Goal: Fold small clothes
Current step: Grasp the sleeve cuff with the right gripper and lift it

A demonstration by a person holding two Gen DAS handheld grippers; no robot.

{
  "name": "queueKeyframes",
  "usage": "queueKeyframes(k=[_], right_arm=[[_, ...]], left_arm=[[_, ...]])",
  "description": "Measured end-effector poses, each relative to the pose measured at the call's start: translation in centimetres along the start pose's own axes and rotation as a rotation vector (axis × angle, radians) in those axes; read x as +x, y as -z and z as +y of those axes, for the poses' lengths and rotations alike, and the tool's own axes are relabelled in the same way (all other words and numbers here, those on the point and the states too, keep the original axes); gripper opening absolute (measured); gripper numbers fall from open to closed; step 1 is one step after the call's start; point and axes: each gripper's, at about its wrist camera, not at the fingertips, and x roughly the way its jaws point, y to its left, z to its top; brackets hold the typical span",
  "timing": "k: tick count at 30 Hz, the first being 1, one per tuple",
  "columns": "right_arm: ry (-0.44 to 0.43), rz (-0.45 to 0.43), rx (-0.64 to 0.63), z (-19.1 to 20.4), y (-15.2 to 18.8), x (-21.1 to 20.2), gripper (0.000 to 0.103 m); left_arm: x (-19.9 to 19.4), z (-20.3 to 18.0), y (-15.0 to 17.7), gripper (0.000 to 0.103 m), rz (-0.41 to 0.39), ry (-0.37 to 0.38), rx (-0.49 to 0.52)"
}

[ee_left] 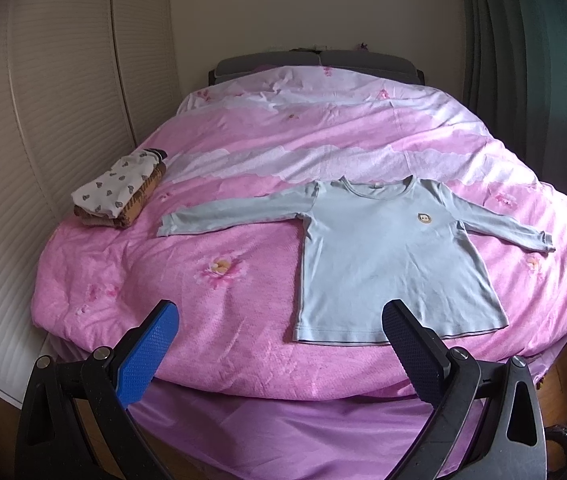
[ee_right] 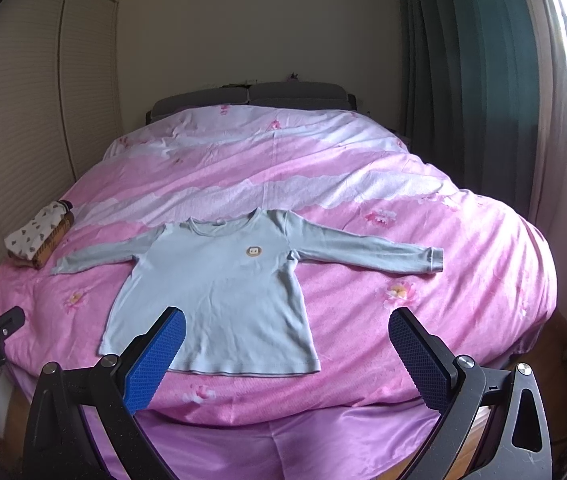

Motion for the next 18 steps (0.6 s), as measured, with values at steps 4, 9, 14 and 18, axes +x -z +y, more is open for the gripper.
queueKeyframes(k=[4, 9, 14, 18], right_arm=[[-0.005, 0.012, 0.011, -0.6, -0.7, 0.9, 0.103], [-0.002, 0.005, 0.02, -2.3, -2.1, 2.6, 0.103], [0.028, -0.03, 0.047, -6.1, -3.4, 4.6, 0.103], [0.09, -0.031, 0.088, -10.7, -4.3, 7.0, 0.101]], left_arm=[[1.0, -1.8, -1.3, 0.103, 0.009, 0.005, 0.024], [2.7, -5.2, -3.9, 0.103, 0.002, 0.031, 0.037], [5.4, -10.8, -6.3, 0.103, 0.012, 0.12, 0.079], [7.9, -16.7, -7.7, 0.103, 0.016, 0.171, 0.14]])
